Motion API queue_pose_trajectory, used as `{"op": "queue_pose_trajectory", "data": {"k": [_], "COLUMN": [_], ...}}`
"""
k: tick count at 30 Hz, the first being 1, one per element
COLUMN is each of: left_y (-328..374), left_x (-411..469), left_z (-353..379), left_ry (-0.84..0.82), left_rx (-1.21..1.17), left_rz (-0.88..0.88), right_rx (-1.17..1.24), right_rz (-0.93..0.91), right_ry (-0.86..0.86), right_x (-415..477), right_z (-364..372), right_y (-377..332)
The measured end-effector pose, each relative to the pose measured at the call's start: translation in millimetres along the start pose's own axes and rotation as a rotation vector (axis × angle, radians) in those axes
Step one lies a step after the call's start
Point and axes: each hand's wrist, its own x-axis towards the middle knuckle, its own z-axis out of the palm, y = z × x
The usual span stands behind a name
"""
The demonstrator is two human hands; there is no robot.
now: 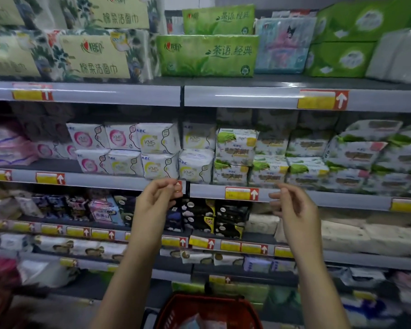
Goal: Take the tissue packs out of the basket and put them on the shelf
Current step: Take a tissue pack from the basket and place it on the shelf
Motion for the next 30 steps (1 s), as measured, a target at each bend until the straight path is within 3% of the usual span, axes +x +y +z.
{"op": "queue_pose_trajectory", "data": {"k": [14,30], "left_y": [-25,-102], "left_x": [-19,-18], "left_z": [3,9], "left_ry": [-0.042,-0.12], "left_rx": [0.091,0.058], "left_rz": [0.03,-0.096], "right_rx": [0.05,-0.059], "right_rz": [0.111,0.215], "right_ry": [0.014,-0.052], "right_x": [-25,-44], "right_z": [-15,2], "right_y": [20,96]}}
